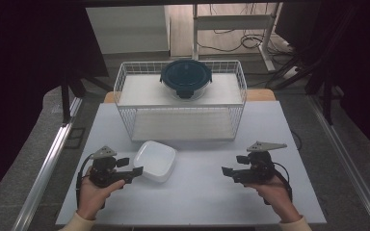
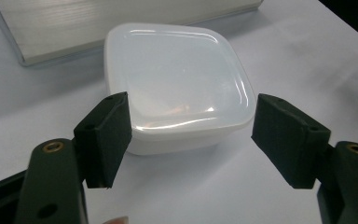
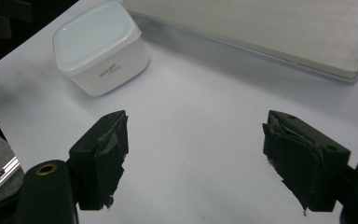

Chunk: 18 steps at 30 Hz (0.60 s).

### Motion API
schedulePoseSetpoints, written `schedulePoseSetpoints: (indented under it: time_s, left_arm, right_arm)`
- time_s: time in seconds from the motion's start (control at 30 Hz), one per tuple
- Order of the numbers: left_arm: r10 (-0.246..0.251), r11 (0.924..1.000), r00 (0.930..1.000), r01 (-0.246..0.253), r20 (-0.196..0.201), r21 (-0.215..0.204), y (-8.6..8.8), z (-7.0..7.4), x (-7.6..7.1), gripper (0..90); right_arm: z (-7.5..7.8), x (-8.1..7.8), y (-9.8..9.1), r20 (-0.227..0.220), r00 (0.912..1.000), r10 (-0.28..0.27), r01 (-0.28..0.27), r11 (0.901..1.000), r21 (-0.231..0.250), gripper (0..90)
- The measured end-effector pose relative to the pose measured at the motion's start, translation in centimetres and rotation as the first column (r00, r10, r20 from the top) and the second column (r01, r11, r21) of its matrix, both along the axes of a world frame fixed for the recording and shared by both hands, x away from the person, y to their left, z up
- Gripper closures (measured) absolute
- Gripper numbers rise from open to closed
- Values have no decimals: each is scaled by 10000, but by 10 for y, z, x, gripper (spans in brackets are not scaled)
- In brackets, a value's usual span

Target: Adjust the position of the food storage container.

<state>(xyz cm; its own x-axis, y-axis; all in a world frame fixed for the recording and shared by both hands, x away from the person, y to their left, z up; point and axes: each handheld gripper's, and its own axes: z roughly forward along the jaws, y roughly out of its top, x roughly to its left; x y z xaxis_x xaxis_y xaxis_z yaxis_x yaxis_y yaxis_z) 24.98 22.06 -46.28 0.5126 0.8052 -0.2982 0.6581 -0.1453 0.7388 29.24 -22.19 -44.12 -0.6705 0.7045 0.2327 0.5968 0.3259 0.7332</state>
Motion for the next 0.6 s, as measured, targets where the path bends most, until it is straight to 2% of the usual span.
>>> schedulePoseSetpoints:
  time_s: [0.2, 0.33, 0.47, 0.6]
  left_arm:
    - [141, 9999, 9999, -141, -53, -47, 4, 2, 6, 277]
    - [360, 9993, 9992, -361, -145, -69, 8, 3, 16, 300]
    - [535, 9986, 9971, -532, -538, 58, 12, -1, 31, 318]
    - [712, 9973, 9948, -695, -729, 249, 15, -6, 40, 327]
  right_arm:
    - [3, 0, 0, -1, 10000, -15, 15, 10000, 44, 224]
    - [3, 2, -3, 28, 10000, -72, 72, 10000, -63, 224]
    - [2, 4, -9, -49, 9996, -284, 283, 9996, -70, 224]
    - [1, 5, -12, 14, 9992, -395, 395, 9991, -168, 224]
